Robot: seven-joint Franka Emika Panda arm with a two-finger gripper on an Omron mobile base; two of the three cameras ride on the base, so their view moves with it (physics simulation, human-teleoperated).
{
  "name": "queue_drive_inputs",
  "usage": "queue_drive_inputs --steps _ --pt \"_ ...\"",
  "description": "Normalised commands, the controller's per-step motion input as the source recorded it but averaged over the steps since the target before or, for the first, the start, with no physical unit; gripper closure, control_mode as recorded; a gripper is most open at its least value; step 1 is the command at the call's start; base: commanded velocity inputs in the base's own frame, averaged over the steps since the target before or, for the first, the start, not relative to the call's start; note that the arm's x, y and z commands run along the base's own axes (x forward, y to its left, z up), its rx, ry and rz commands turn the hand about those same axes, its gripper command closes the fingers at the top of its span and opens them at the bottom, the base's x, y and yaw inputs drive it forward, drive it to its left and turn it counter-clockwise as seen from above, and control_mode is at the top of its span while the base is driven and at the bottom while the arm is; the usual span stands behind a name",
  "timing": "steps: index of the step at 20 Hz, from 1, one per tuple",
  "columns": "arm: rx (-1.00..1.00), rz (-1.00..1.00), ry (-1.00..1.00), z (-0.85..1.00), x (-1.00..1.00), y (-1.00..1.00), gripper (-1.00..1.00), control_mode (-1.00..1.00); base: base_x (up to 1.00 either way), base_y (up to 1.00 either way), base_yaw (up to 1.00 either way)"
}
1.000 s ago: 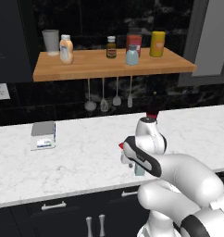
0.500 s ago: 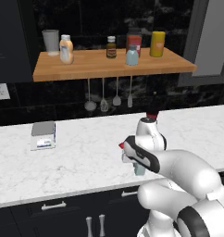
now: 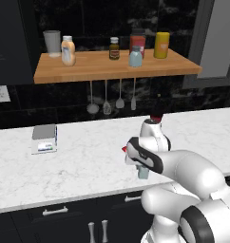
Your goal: Put the shaker and condiment bottle from the counter next to their counterparts in the cabinet.
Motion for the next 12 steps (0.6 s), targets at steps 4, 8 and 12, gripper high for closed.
queue_drive_inputs --steps 4,8,12 --pt "0.0 -0.07 0.0 0.29 0.0 0.0 1.0 -1.0 0.0 0.0 0.0" --pt "0.0 -0.05 -0.01 0.37 0.0 0.0 1.0 -1.0 0.0 0.0 0.0" --pt "0.0 -0.02 0.0 0.39 0.0 0.0 1.0 -1.0 0.0 0.0 0.0"
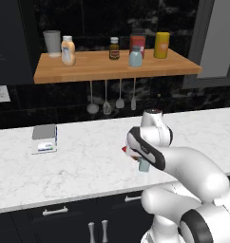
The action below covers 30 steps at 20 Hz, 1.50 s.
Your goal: Put the shaker and condiment bottle from the counter next to their counterparts in the cabinet.
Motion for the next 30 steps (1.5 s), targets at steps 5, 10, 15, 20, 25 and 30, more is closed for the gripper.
queue_drive_inputs --steps 5,10,15,20,25,30 --pt "0.0 0.0 0.0 0.45 0.0 0.0 1.0 -1.0 0.0 0.0 0.0" --pt "0.0 -0.02 0.0 0.44 0.0 -0.03 1.0 -1.0 0.0 0.0 0.0" --pt "0.0 -0.04 -0.03 0.38 0.0 -0.02 1.0 -1.0 0.0 0.0 0.0" --pt "0.0 -0.05 -0.08 0.31 0.0 -0.01 1.0 -1.0 0.0 0.0 0.0" --pt "0.0 -0.06 -0.11 0.28 0.0 -0.01 1.0 -1.0 0.0 0.0 0.0" --pt "0.0 -0.07 -0.14 0.21 -0.02 -0.02 1.0 -1.0 0.0 0.0 0.0"
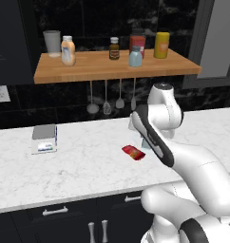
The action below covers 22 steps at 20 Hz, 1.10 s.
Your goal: Put the shaker and condiment bottle from the counter next to their counterparts in the cabinet.
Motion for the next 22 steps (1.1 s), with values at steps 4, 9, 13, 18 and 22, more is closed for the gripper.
queue_drive_inputs --steps 4,9,13,18,22 --pt "0.0 -0.07 -0.13 0.26 -0.09 -0.06 1.0 -1.0 0.0 0.0 0.0" --pt "0.0 -0.05 -0.04 0.39 -0.09 -0.11 1.0 -1.0 0.0 0.0 0.0" --pt "0.01 -0.04 0.0 0.55 -0.02 -0.11 1.0 -1.0 0.0 0.0 0.0" --pt "0.0 -0.03 0.0 0.54 0.0 -0.1 1.0 -1.0 0.0 0.0 0.0" --pt "0.01 -0.03 0.0 0.54 0.0 -0.11 1.0 -1.0 0.0 0.0 0.0"
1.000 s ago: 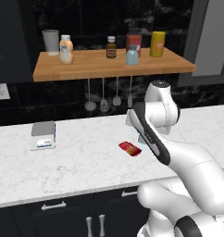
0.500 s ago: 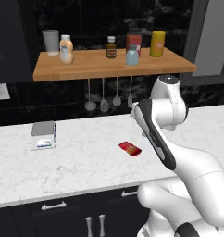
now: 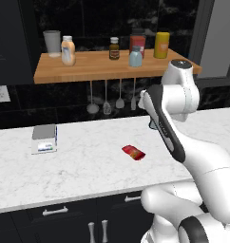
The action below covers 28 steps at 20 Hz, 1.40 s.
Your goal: Put the shaker and condiment bottle from the counter next to their counterparts in the cabinet.
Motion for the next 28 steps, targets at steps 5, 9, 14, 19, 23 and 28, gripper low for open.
queue_drive_inputs --steps 5,9,14,19,23,28 --pt "0.02 -0.02 0.0 0.46 0.0 -0.1 1.0 -1.0 0.0 0.0 0.0" --pt "0.02 -0.02 0.0 0.39 0.0 -0.11 1.0 -1.0 0.0 0.0 0.0" --pt "0.01 -0.01 0.0 0.34 0.0 -0.06 1.0 -1.0 0.0 0.0 0.0" --pt "0.0 -0.01 -0.02 0.31 0.0 -0.01 1.0 -1.0 0.0 0.0 0.0" --pt "0.0 -0.01 -0.03 0.32 0.0 0.0 1.0 -1.0 0.0 0.0 0.0" --pt "0.0 -0.02 -0.03 0.24 0.0 0.0 1.0 -1.0 0.0 0.0 0.0"
